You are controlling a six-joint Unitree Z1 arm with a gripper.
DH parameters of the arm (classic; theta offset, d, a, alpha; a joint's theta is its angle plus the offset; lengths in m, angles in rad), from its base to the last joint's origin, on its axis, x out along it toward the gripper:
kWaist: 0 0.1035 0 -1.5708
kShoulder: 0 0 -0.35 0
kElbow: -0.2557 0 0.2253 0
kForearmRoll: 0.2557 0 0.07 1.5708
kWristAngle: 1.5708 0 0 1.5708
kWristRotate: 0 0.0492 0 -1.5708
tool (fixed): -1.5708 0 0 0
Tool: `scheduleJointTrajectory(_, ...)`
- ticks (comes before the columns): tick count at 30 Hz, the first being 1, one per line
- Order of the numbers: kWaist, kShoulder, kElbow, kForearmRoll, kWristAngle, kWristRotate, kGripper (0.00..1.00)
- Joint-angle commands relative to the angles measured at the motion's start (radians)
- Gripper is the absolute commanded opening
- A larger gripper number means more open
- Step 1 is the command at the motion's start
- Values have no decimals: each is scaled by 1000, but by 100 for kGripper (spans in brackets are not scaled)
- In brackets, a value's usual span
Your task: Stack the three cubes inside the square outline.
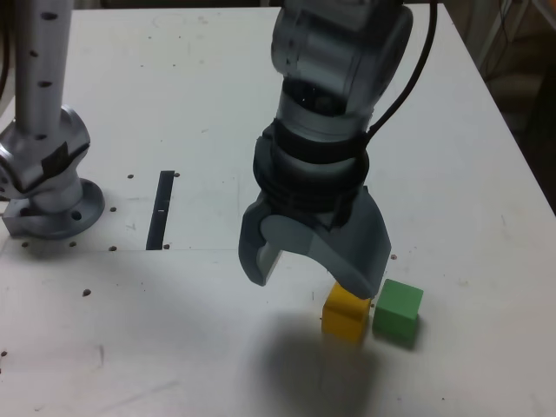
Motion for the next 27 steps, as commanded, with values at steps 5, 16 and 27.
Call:
scheduleJointTrajectory(5, -4, -6, 1, -2, 6, 42, 99)
scheduleJointTrajectory(16, -4, -4, 2, -42, 2, 268, 100)
scheduleJointTrajectory(27, -4, -5, 42, -84, -23, 319, 99)
